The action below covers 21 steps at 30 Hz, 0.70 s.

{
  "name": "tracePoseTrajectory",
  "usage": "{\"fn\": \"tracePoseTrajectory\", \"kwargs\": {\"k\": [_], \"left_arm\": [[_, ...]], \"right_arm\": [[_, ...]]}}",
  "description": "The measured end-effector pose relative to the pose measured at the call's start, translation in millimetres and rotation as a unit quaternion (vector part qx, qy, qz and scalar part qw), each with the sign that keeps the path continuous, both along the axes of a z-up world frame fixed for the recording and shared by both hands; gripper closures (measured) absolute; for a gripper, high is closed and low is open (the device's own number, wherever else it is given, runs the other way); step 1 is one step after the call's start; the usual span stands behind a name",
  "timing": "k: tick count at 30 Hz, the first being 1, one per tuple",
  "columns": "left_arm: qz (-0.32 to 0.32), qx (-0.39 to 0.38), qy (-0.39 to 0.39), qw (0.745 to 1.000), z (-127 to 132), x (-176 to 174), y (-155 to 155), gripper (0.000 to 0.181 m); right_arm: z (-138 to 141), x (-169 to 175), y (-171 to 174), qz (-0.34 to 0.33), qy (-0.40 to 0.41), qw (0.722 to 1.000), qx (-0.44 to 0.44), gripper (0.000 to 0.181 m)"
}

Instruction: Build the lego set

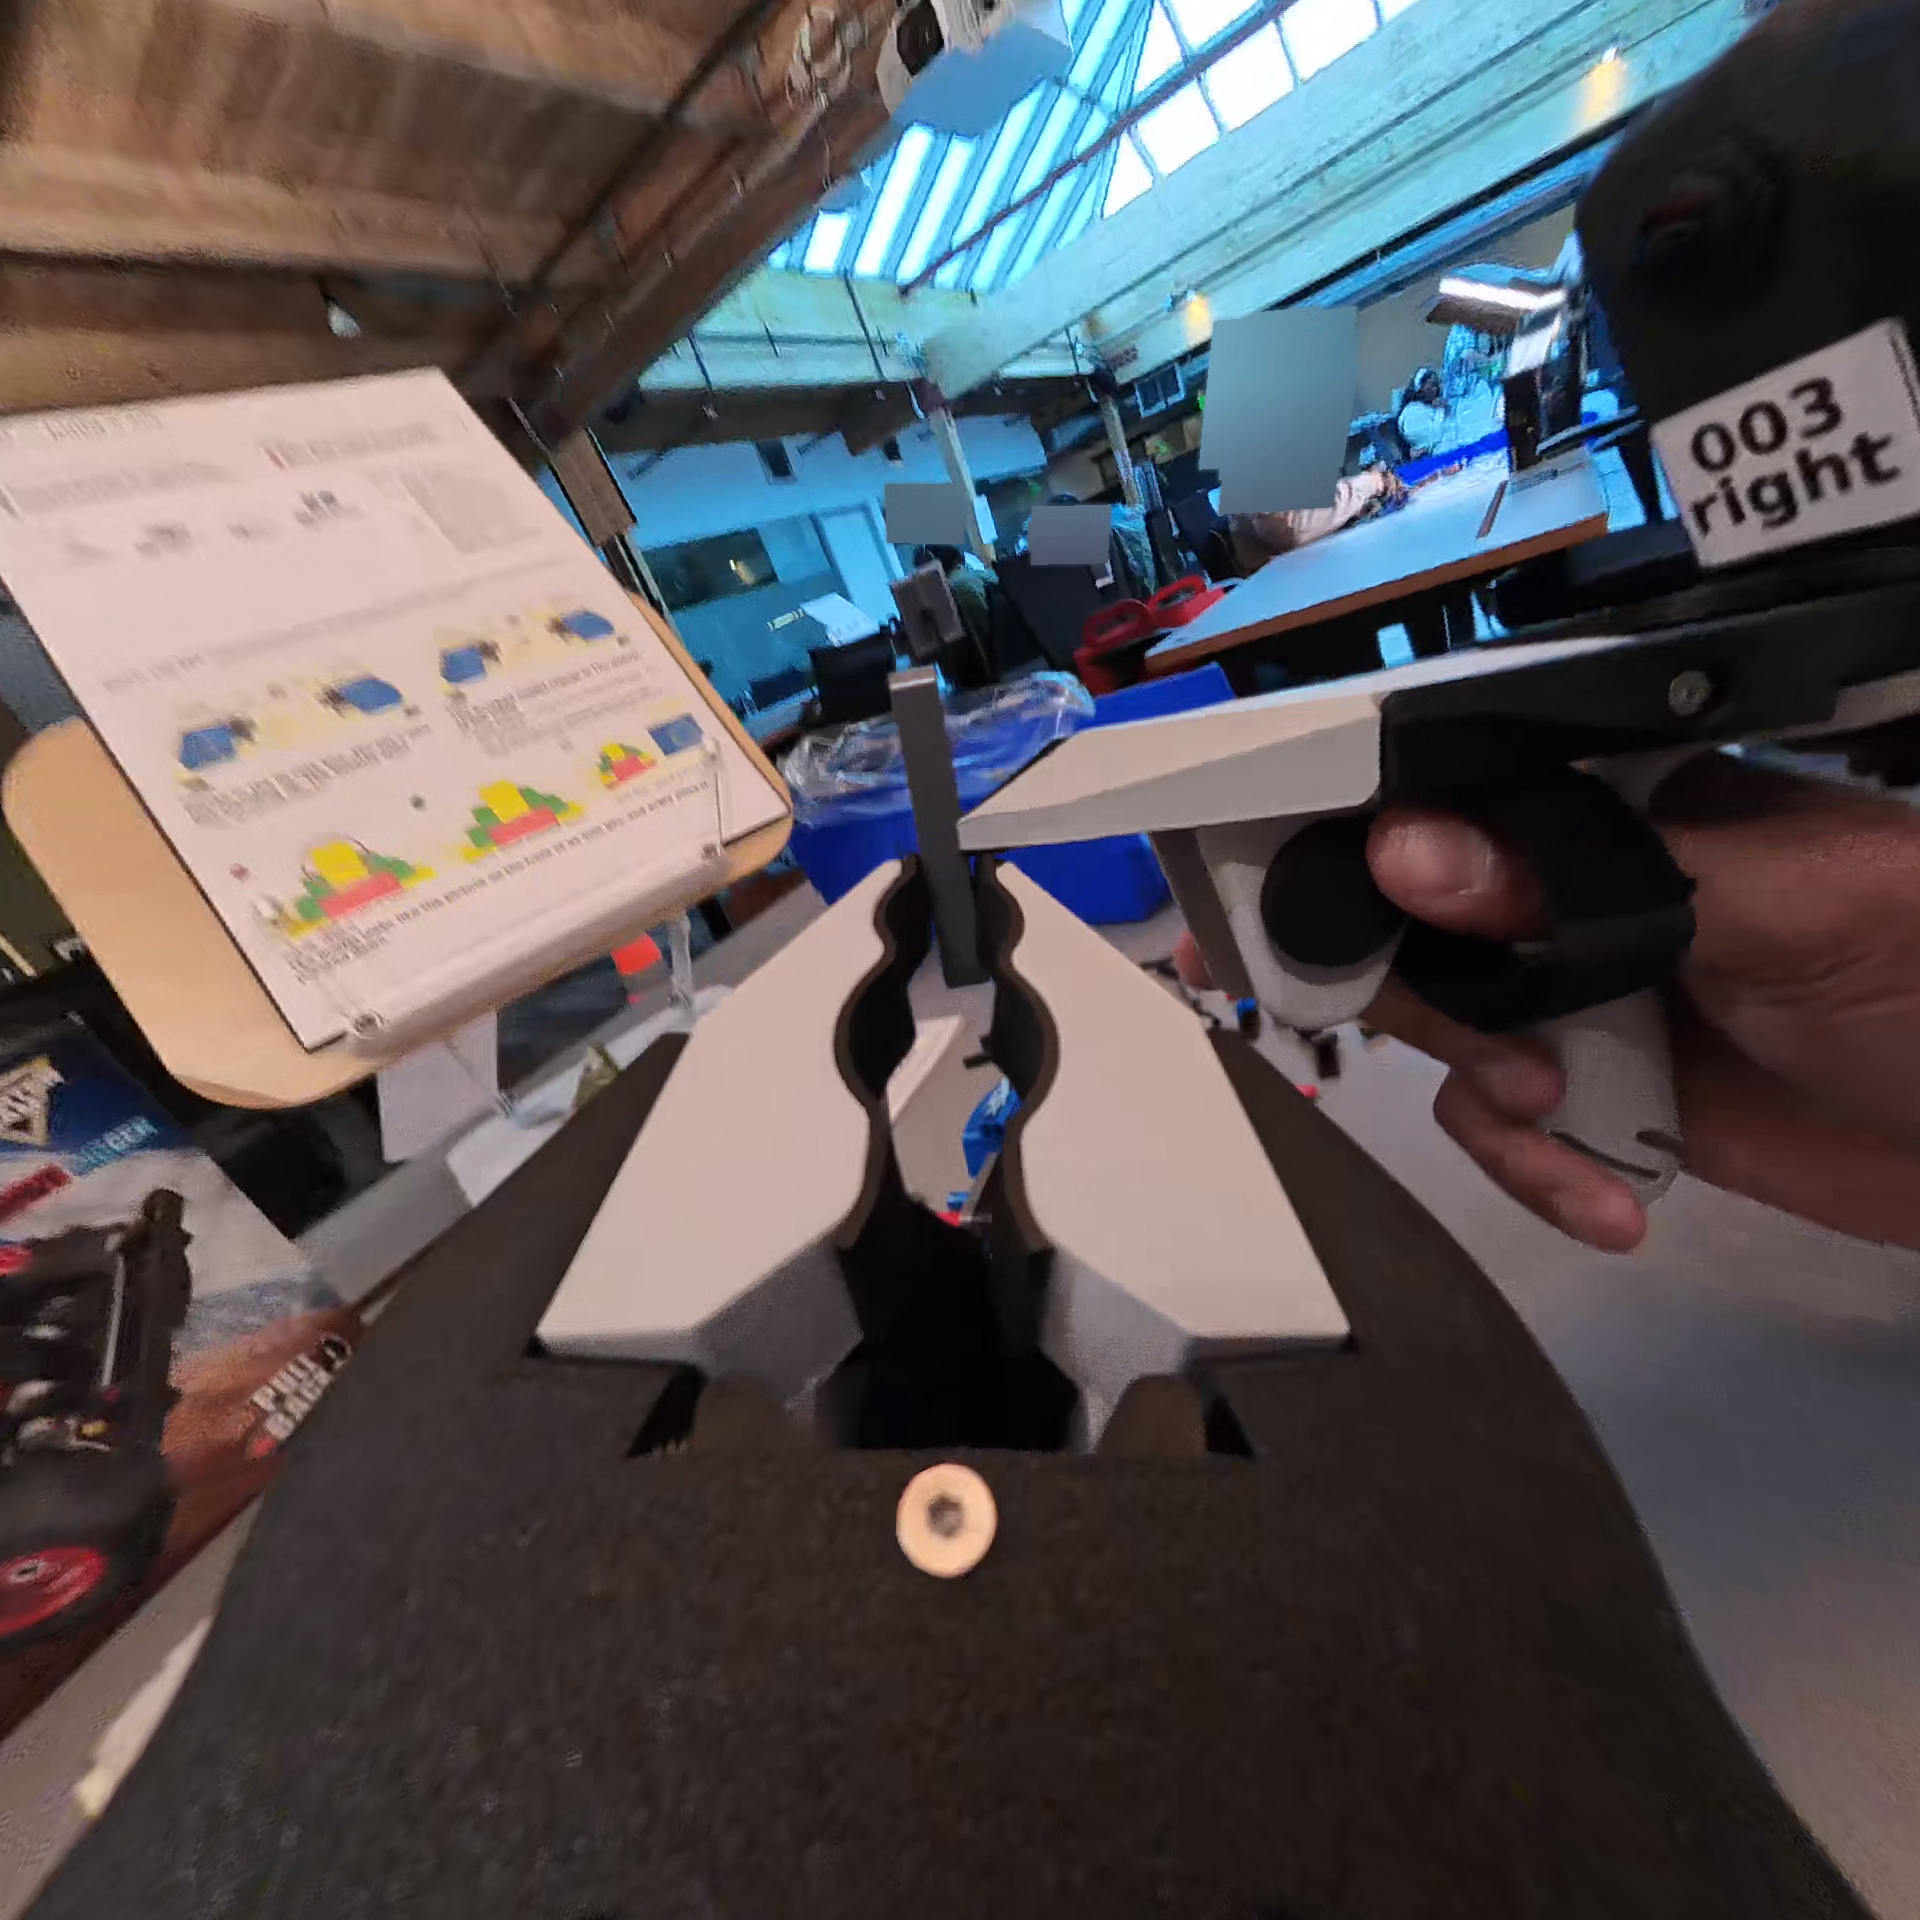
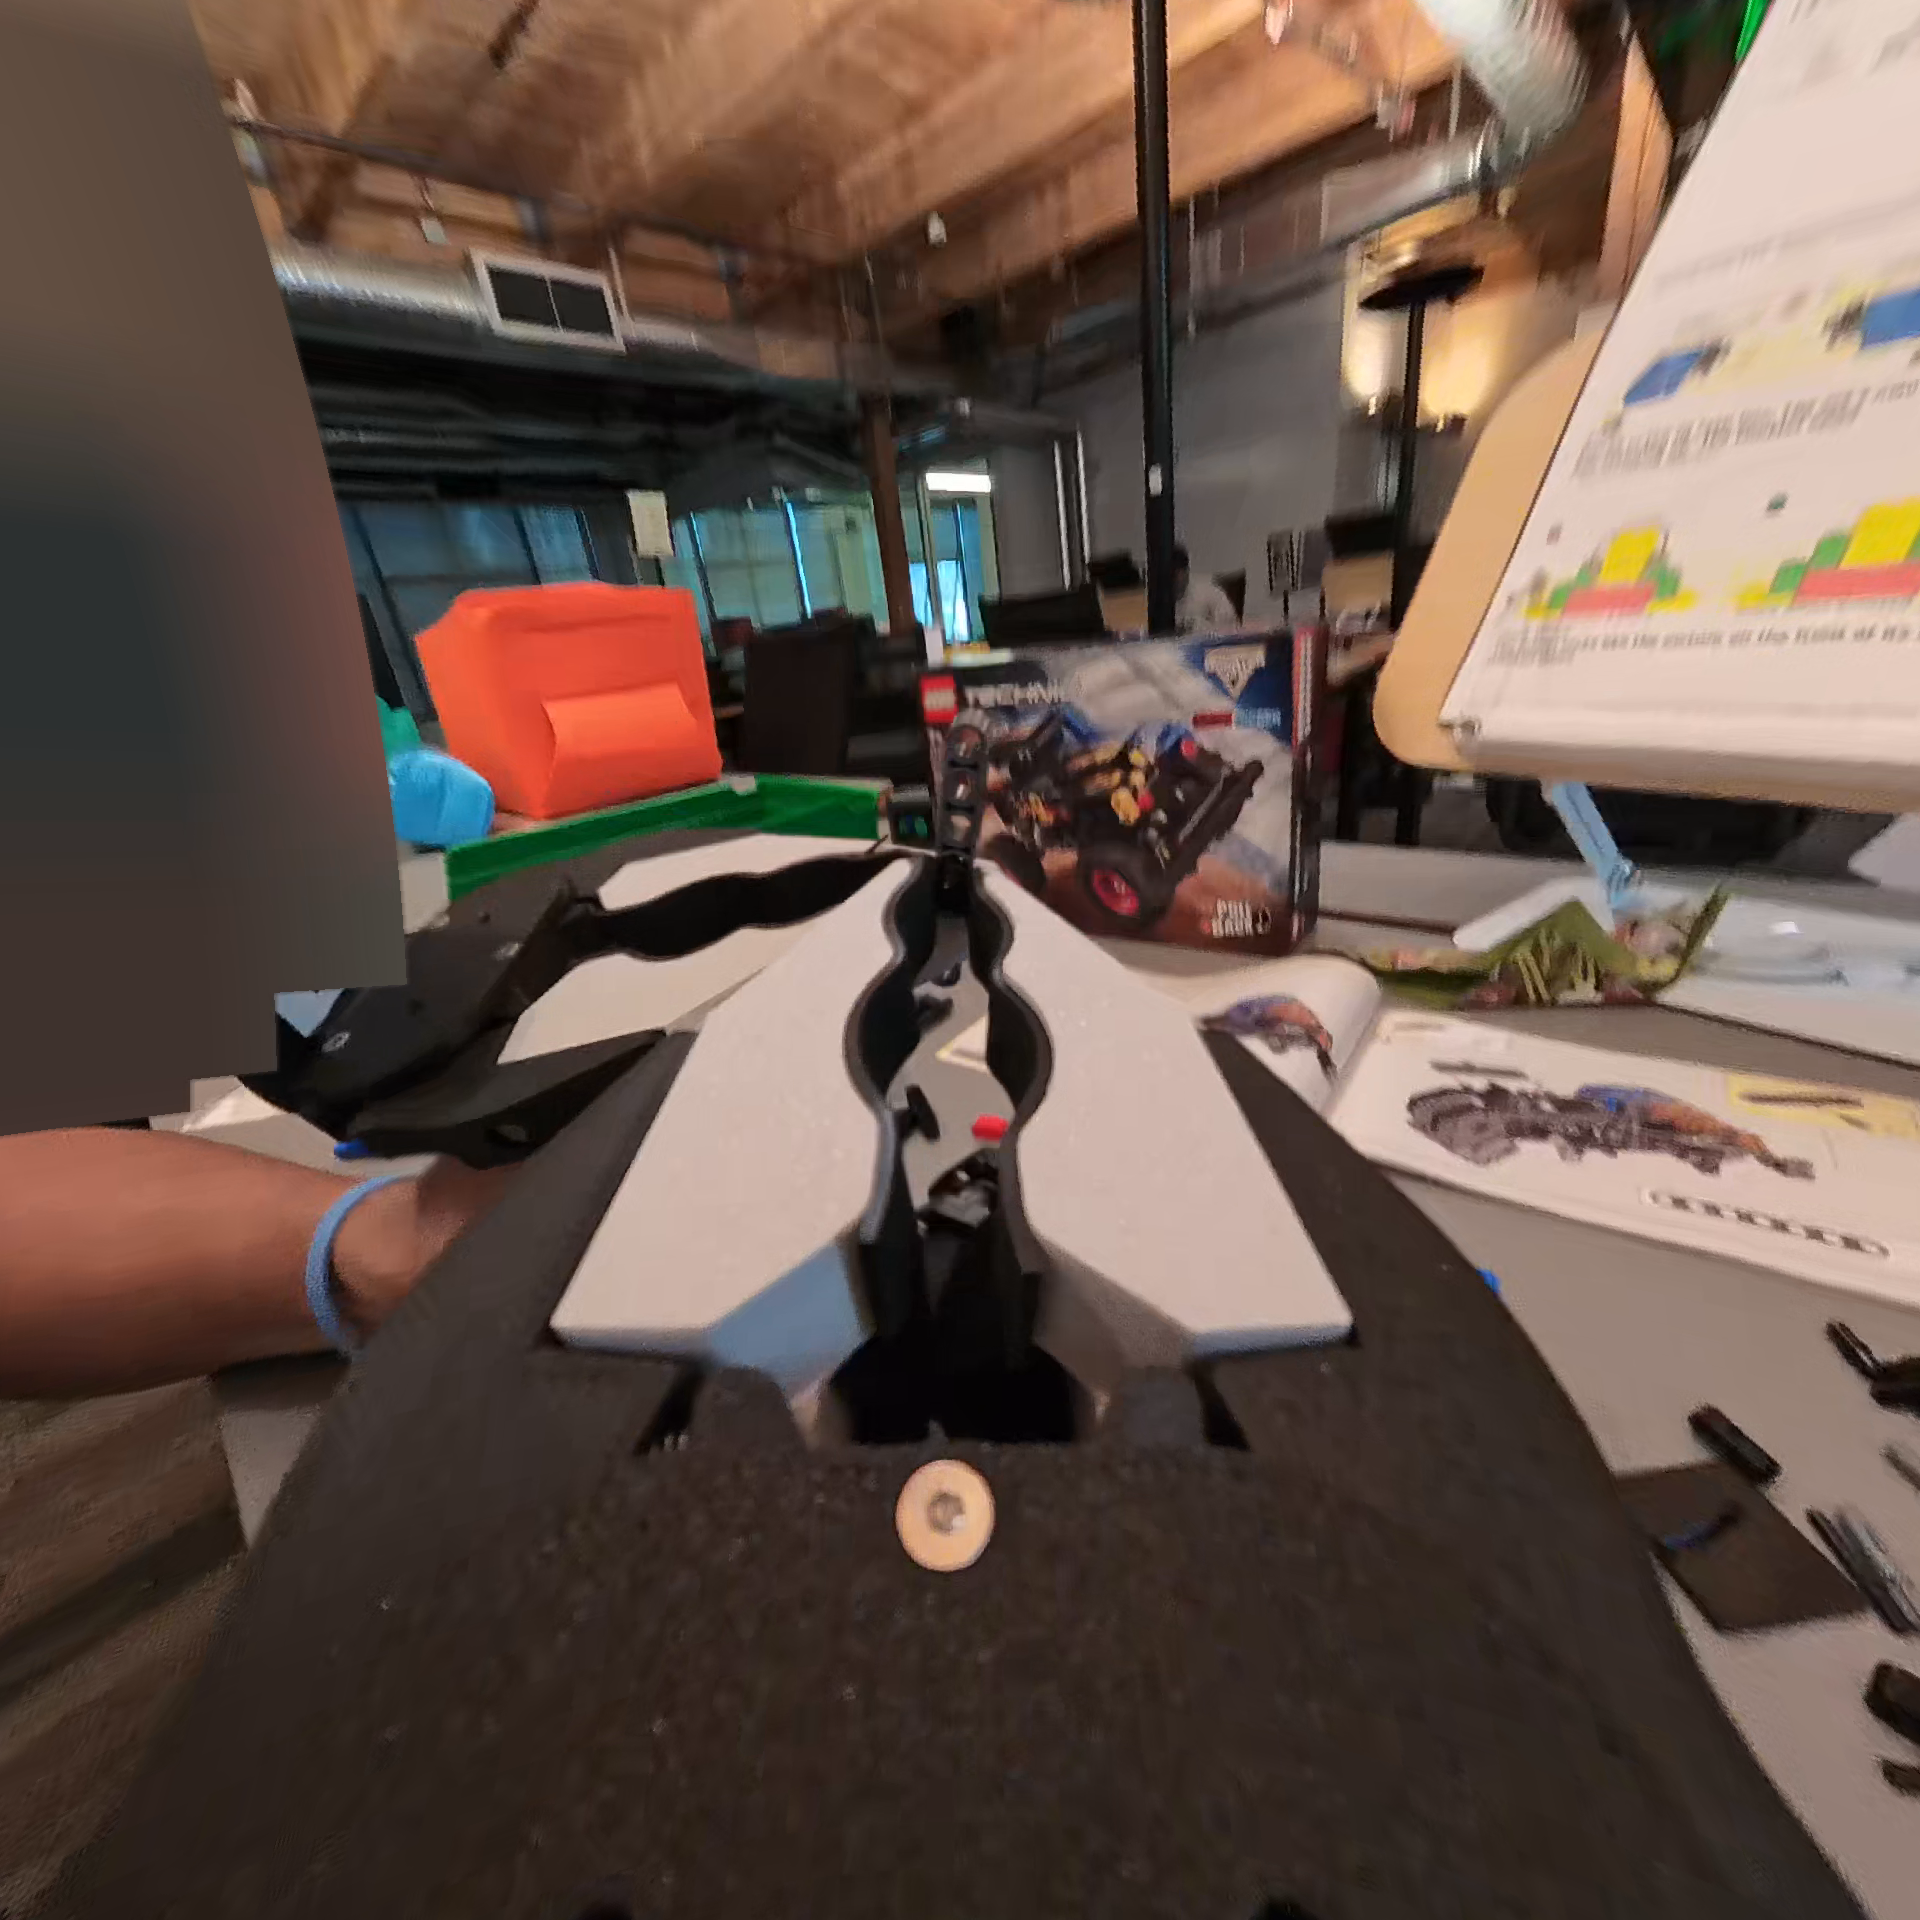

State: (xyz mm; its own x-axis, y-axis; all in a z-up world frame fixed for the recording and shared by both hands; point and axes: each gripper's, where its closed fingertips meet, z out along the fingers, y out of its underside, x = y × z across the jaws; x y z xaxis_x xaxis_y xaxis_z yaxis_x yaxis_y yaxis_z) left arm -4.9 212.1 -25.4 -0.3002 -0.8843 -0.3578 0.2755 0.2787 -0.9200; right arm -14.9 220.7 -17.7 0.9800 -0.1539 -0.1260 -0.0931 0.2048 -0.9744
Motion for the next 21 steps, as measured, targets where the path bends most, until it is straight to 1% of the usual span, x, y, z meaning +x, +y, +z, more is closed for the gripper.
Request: {"fn": "tracePoseTrajectory", "kwargs": {"k": [2,4,7,11,13,14,15,17,18,19,20,21], "left_arm": [[-0.008,-0.031,0.047,0.998,-8.9,8.5,4.8,0.175],[-0.017,-0.066,0.083,0.994,-15.0,14.0,8.7,0.175],[-0.029,-0.113,0.123,0.985,-22.1,18.7,14.0,0.175],[-0.049,-0.154,0.151,0.975,-25.8,20.8,16.7,0.175],[-0.065,-0.178,0.163,0.968,-26.1,20.9,16.3,0.175],[-0.071,-0.192,0.168,0.964,-26.1,21.4,17.8,0.175],[-0.084,-0.205,0.17,0.96,-24.7,21.0,18.3,0.175],[-0.131,-0.228,0.174,0.949,-18.7,16.6,13.5,0.175],[-0.157,-0.242,0.172,0.942,-14.2,13.2,10.3,0.175],[-0.196,-0.253,0.172,0.932,-9.1,7.0,3.3,0.175],[-0.225,-0.258,0.172,0.924,-5.4,1.9,-2.5,0.175],[-0.242,-0.258,0.168,0.92,-3.0,-2.2,-7.1,0.175]], "right_arm": [[-8.3,9.2,5.0,-0.012,0.0,0.999,-0.042,0.176],[-13.6,15.0,9.2,-0.015,0.004,0.998,-0.064,0.176],[-20.3,20.7,15.3,-0.004,0.03,0.996,-0.078,0.174],[-24.2,27.3,18.4,0.009,0.051,0.995,-0.084,0.162],[-21.8,25.9,16.5,0.027,0.05,0.995,-0.077,0.158],[-15.4,19.2,13.9,0.057,0.043,0.996,-0.058,0.154],[-9.7,12.3,9.8,0.091,0.039,0.994,-0.041,0.155],[-4.1,7.8,-1.1,0.148,0.042,0.988,-0.024,0.148],[-2.5,4.8,-7.1,0.187,0.054,0.981,-0.02,0.148],[0.2,1.7,-12.8,0.23,0.063,0.971,-0.009,0.14],[1.0,3.4,-15.3,0.256,0.077,0.964,-0.002,0.131],[0.0,0.6,-17.7,0.29,0.086,0.953,-0.004,0.132]]}}
